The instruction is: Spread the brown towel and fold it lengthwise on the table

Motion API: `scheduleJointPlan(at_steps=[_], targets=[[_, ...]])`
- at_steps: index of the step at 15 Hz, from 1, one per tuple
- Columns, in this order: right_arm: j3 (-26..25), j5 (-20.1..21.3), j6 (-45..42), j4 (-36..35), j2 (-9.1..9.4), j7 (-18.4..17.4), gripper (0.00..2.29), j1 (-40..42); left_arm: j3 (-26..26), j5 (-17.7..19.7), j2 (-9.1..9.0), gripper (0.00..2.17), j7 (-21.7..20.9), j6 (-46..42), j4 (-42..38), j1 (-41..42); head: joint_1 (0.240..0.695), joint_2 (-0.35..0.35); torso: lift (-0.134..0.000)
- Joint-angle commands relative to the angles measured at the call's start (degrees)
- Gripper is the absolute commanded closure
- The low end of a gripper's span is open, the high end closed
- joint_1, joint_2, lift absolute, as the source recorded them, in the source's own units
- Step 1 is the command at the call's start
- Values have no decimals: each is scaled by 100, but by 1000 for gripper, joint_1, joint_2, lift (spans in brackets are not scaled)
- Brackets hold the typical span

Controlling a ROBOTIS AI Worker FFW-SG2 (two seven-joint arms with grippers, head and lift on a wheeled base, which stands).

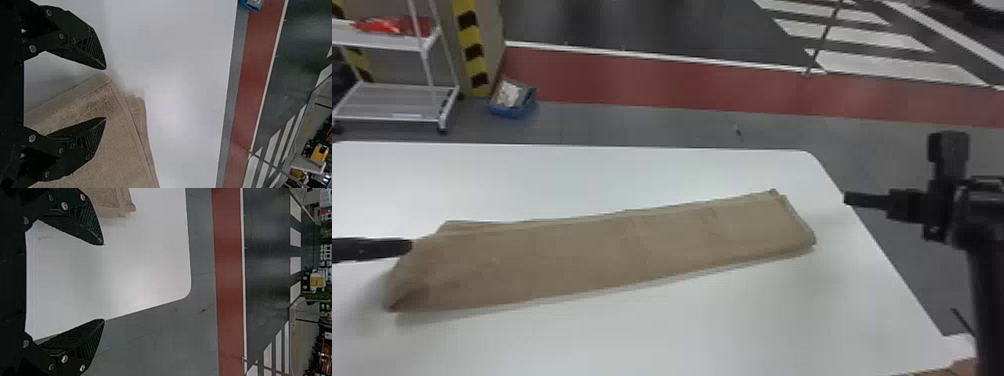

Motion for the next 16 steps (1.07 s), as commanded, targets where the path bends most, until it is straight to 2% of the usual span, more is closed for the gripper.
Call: scheduleJointPlan(at_steps=[1,4,5,8,10,12,13,14,16], targets=[[-16,-23,-5,-21,-25,10,221,30,-114,-116,14,515,17,82,207,-101,695,-221,-124],[-7,-32,-5,-39,-51,27,221,83,-140,-116,31,579,-1,100,374,-145,695,-220,-124],[-7,-15,-5,-39,-60,18,221,83,-149,-116,31,802,-1,100,374,-145,695,-219,-124],[11,-6,-5,-39,-51,18,221,83,-202,-116,14,846,-45,100,374,-145,695,-225,-124],[2,3,-23,-39,-51,18,221,83,-254,-142,14,1004,-54,100,365,-145,695,-228,-124],[2,-6,-23,-39,-60,18,221,83,-272,-142,5,1008,-98,100,339,-145,695,-233,-124],[2,3,-23,-30,-60,18,221,83,-272,-142,-4,1150,-133,100,312,-145,695,-235,-124],[11,3,-23,-30,-60,10,221,83,-254,-125,-13,1447,-150,100,286,-137,695,-237,-124],[19,21,-23,-12,-60,1,221,74,-193,-63,-13,1511,-186,100,119,-66,695,-240,-124]])
